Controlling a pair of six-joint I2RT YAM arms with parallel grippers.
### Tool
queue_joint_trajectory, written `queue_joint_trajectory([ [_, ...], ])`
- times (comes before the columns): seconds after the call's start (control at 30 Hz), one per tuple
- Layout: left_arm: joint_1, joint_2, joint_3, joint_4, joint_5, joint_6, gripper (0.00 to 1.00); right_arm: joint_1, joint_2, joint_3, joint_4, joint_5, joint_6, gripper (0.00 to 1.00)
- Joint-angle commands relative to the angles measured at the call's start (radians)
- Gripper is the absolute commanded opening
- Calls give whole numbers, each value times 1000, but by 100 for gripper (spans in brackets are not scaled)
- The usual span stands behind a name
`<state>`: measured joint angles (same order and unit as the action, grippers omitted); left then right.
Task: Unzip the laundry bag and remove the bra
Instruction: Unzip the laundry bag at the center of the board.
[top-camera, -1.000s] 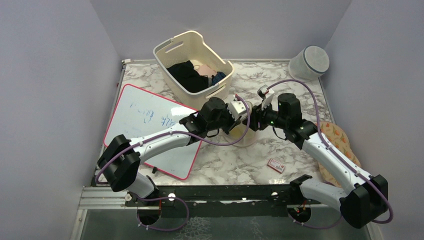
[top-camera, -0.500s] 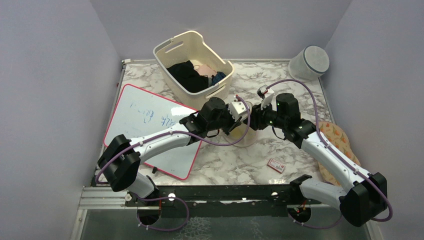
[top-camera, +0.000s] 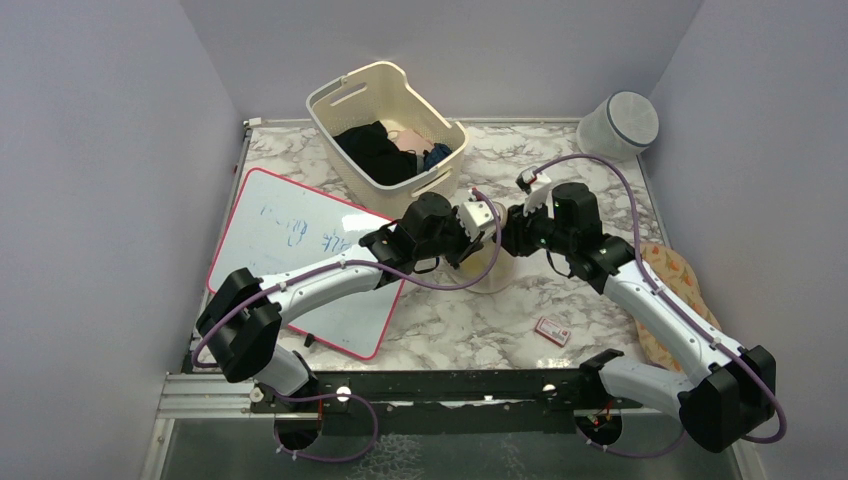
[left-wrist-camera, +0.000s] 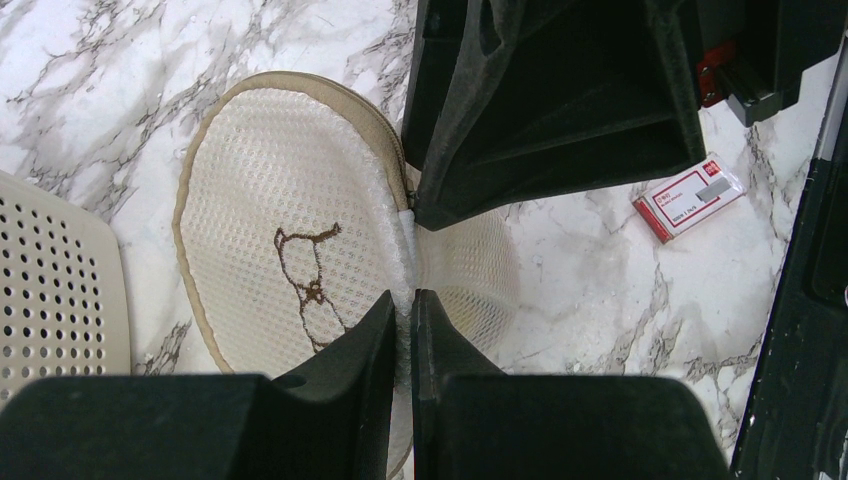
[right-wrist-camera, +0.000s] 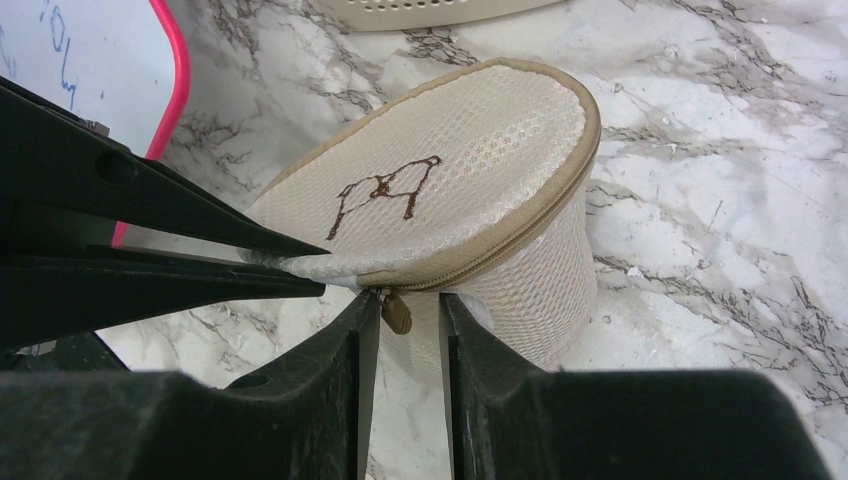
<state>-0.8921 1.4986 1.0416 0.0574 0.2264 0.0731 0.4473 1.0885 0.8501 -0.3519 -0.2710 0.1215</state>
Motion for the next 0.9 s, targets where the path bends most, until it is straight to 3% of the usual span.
queue_joint_trajectory([
  [0.0, -2, 5, 34, -12, 57, -11, 0, 2, 10, 33, -2, 44, -22, 25],
  [0.2, -1, 9, 33, -12, 65, -12, 0, 2, 10, 26, 23, -21, -28, 19],
  [0.67, -1, 15, 37, -16, 76, -11, 0, 2, 13, -2, 71, -74, -5, 20],
  [0.87, -1, 3, 30, -22, 64, 28, 0, 1, -8, -4, 32, 86, 42, 5],
])
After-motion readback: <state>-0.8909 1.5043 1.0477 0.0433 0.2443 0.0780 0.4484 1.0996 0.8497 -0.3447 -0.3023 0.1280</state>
